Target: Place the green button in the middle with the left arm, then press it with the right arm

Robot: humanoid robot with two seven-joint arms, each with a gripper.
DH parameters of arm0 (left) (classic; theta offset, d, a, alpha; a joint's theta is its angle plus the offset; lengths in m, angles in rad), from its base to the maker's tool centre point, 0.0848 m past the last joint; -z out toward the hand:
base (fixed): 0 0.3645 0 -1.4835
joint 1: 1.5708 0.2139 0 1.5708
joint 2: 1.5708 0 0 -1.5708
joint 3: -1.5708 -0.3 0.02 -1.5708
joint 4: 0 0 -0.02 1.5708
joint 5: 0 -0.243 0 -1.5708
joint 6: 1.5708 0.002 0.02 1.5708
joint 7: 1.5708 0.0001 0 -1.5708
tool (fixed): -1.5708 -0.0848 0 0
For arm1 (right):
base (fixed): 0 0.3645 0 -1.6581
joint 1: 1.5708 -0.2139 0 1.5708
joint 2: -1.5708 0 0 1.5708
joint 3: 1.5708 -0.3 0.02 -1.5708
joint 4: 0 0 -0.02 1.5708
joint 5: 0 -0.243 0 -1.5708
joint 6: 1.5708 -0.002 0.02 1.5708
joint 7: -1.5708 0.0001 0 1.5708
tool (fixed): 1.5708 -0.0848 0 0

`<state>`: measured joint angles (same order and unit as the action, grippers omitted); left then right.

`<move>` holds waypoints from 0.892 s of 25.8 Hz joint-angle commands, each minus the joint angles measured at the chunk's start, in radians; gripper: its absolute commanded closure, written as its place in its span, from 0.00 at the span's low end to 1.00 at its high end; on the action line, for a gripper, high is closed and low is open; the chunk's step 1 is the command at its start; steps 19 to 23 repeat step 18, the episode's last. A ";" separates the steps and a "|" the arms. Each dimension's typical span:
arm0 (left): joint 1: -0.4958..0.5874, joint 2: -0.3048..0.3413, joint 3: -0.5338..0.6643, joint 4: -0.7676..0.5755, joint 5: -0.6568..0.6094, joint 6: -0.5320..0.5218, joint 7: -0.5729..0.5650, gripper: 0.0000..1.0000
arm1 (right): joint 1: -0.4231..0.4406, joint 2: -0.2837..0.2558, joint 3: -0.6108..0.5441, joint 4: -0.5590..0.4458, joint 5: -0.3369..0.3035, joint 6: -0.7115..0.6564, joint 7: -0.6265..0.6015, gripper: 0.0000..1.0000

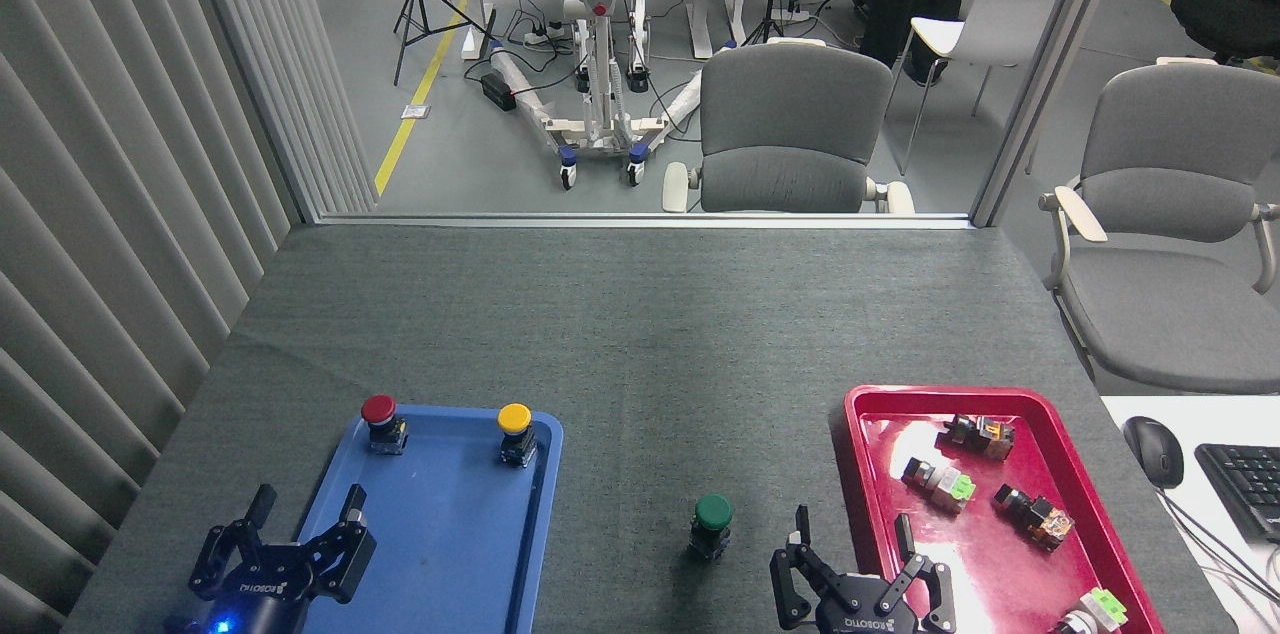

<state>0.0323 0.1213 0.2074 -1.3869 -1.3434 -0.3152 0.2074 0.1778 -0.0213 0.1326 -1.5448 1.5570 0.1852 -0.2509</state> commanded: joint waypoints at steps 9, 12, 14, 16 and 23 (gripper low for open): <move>-0.014 0.000 0.000 0.020 0.000 0.001 0.001 0.01 | 0.002 0.000 -0.001 0.009 -0.028 -0.047 0.002 0.00; -0.014 0.003 0.001 0.020 0.001 0.001 0.001 0.01 | 0.002 0.000 -0.001 0.009 -0.028 -0.049 0.002 0.00; -0.015 0.001 0.006 0.020 0.001 0.001 0.001 0.01 | 0.002 0.000 -0.001 0.009 -0.028 -0.049 0.002 0.00; -0.015 0.000 0.017 0.020 0.001 -0.001 0.001 0.01 | 0.002 0.000 -0.001 0.009 -0.028 -0.049 0.002 0.00; -0.015 0.004 0.021 0.020 0.003 -0.012 0.000 0.01 | 0.002 0.000 -0.001 0.009 -0.028 -0.049 0.001 0.00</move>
